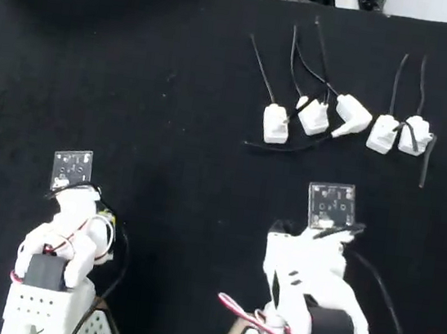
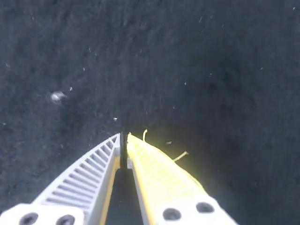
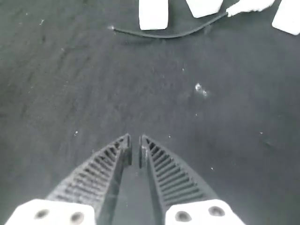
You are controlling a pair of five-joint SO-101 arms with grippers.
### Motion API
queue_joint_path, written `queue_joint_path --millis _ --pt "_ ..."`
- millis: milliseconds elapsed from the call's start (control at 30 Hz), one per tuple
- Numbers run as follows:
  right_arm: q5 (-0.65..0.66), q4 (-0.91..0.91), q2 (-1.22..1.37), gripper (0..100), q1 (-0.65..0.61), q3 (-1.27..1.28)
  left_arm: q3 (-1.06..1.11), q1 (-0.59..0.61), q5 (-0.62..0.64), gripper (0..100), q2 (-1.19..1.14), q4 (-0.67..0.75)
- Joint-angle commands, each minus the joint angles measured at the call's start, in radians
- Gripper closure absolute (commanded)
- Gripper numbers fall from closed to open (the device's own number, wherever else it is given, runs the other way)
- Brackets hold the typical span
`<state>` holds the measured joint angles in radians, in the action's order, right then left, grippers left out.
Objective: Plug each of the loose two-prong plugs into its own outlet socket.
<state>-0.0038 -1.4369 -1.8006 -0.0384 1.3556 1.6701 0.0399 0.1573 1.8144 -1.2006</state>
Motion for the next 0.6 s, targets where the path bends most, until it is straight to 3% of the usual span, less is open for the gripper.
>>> queue_joint_path --millis 0,200,367,567 --pt "0.008 0.104 -0.093 97.3 0.018 0.071 0.008 0.03 -0.038 97 0.003 0.025" --pt "0.015 0.285 -0.093 97.3 0.014 0.265 0.016 0.163 -0.27 97 0.003 0.017" --pt "0.018 0.265 -0.093 97.3 0.014 0.328 0.028 0.208 -0.278 97 0.003 -0.068" --pt "0.017 0.137 -0.09 97.6 0.017 0.328 0.028 0.213 -0.278 97 0.002 -0.068"
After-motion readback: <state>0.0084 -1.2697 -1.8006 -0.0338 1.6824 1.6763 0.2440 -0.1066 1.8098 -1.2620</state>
